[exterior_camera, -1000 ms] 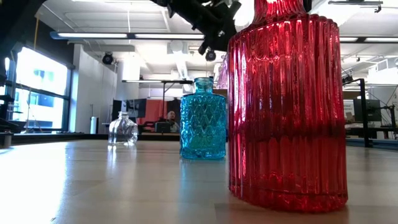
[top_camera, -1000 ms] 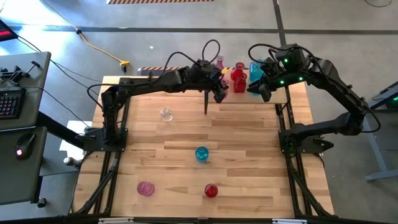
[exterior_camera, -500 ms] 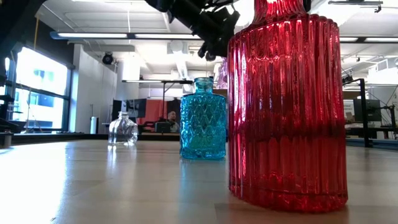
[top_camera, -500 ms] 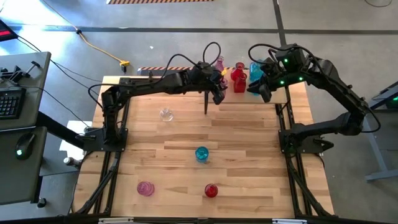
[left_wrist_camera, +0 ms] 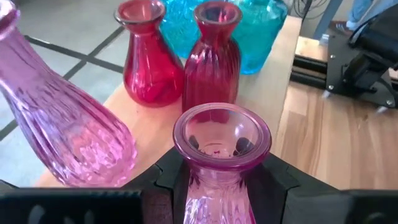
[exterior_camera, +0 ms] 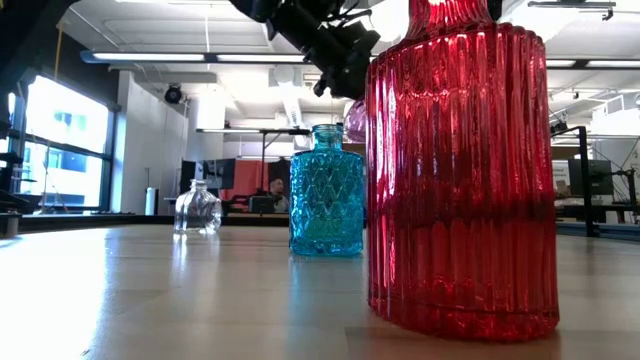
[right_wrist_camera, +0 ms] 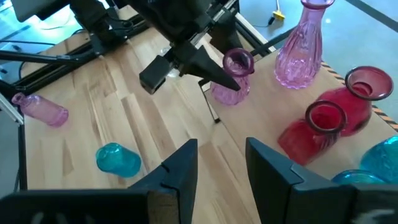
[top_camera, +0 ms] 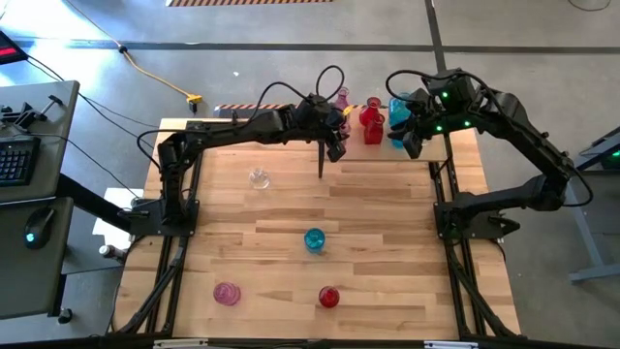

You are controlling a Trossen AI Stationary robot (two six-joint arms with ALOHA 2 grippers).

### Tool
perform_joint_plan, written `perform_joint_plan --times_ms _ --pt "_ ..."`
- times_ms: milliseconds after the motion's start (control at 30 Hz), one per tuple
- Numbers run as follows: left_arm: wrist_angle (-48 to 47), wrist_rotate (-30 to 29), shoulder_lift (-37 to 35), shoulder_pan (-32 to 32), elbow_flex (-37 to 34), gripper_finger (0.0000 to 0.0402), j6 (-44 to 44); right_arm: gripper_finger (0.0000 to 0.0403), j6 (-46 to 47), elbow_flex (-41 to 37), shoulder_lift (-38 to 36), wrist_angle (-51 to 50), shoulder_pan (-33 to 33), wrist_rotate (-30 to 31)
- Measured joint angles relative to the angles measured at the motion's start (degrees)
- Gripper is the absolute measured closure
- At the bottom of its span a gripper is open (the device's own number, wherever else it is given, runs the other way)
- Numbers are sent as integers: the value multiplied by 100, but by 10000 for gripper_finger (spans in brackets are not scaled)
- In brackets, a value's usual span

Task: Sort vases onto shelf
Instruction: Put the right pink vase on the shelf aligned with the pink vase

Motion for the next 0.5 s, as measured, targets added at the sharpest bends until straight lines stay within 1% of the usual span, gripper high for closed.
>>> perform_joint_plan --times_ms 200,500 --pt "-199 121 -111 26 -7 289 0 288 10 0 0 11 0 1" --pt "-397 109 -874 206 -7 289 169 288 12 0 0 240 0 7"
